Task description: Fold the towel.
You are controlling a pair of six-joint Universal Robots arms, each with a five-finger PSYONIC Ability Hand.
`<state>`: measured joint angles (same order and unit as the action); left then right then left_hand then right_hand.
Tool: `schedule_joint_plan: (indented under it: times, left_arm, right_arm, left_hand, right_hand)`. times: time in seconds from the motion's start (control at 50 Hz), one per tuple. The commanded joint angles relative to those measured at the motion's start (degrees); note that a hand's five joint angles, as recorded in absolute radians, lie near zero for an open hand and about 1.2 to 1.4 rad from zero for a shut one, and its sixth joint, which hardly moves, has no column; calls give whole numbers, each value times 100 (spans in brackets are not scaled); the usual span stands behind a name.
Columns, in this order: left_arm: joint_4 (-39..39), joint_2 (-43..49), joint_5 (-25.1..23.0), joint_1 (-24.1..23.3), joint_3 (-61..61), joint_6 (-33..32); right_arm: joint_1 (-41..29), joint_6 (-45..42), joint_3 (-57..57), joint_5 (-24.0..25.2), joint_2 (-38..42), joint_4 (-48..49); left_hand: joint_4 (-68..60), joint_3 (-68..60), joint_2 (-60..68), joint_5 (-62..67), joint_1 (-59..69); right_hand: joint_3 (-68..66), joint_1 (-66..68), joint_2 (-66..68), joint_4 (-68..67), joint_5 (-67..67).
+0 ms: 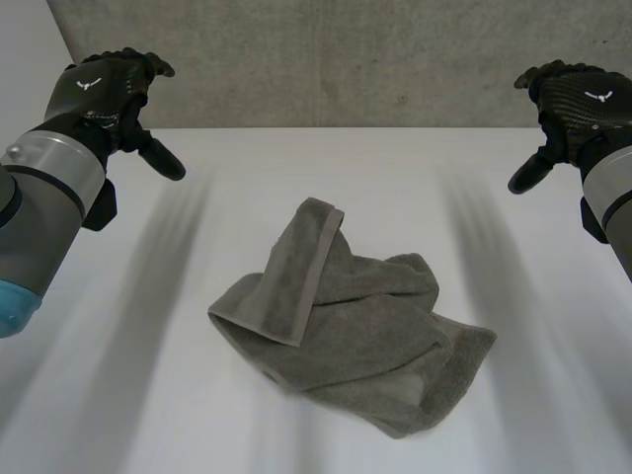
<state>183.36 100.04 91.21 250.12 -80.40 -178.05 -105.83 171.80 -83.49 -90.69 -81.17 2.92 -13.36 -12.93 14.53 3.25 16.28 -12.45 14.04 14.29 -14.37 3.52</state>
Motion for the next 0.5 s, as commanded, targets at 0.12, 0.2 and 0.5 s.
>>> schedule_joint_plan:
  times: [0.12, 0.2, 0.5]
  left_arm:
    - [-133, -63, -1533, -16, -309, -641]
    - [-344, 24, -2097, -34, -503, -1125]
    - [-354, 1456, -2213, -587, -530, -2180]
  right_arm:
    - [-96, -1219, -168, 816, -179, -1971]
    - [-297, -1254, -824, 912, -267, -2016]
    - [-1107, -1263, -2418, 912, 304, -397]
  left_hand:
    - [336, 293, -331, -203, -505]
    - [336, 293, -331, -203, -505]
    - [336, 293, -230, -103, -405]
  right_hand:
    - [245, -404, -429, 437, -352]
    - [245, -404, -429, 437, -352]
    - [245, -404, -429, 437, -352]
